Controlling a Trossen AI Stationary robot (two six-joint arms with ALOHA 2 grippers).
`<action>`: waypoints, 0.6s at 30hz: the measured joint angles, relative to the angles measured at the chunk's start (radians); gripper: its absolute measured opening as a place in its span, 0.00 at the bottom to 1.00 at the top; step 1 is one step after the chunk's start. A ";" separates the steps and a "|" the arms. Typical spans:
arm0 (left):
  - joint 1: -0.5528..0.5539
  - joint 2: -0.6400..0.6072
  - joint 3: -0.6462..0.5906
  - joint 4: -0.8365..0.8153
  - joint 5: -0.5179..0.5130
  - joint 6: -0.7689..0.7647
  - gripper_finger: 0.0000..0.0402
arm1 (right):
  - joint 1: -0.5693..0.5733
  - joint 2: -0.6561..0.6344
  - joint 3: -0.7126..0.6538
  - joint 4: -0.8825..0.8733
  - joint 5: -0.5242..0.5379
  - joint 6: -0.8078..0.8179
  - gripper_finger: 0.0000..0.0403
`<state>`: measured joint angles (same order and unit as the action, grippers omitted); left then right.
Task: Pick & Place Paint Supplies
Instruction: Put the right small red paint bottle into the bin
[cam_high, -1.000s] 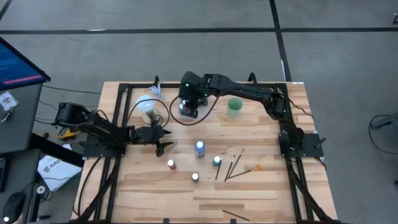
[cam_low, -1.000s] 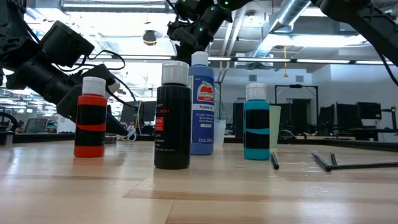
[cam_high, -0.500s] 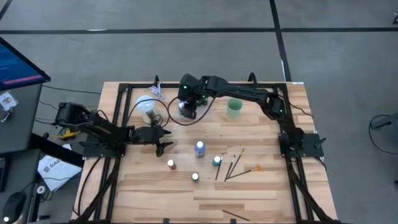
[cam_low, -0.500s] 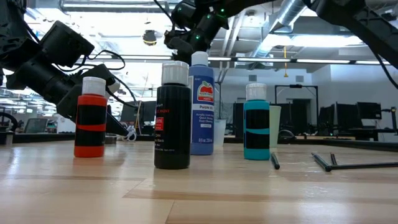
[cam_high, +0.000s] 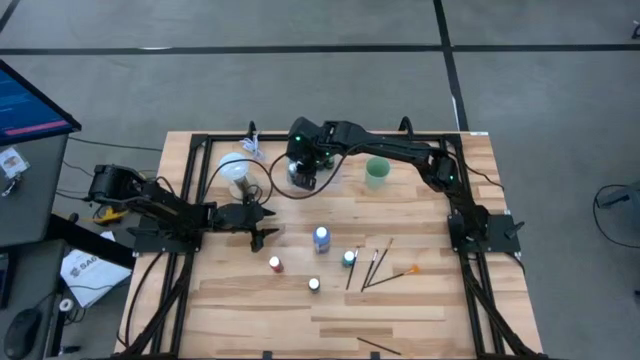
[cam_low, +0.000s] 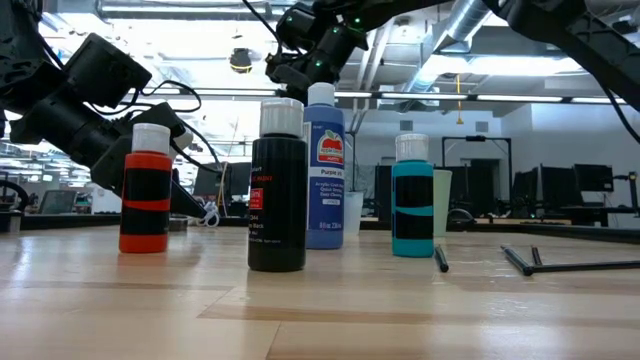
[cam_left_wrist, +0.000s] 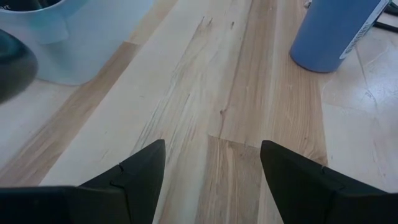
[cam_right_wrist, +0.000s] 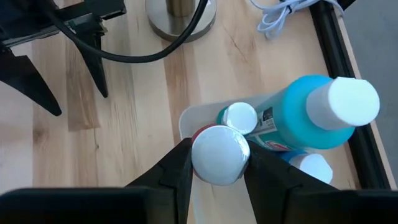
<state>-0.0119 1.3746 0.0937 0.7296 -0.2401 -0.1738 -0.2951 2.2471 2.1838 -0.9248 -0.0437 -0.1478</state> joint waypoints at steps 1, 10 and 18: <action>0.000 0.000 0.000 0.000 0.000 0.000 0.62 | 0.000 0.000 0.000 0.005 0.000 0.000 0.28; 0.000 0.000 0.000 0.005 -0.001 0.000 0.62 | 0.000 0.000 0.000 0.024 0.000 0.018 0.28; 0.000 0.000 0.000 0.007 -0.004 0.000 0.62 | 0.000 -0.002 -0.041 0.063 0.000 0.037 0.28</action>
<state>-0.0116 1.3746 0.0937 0.7361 -0.2443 -0.1738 -0.2951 2.2448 2.1427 -0.8614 -0.0433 -0.1108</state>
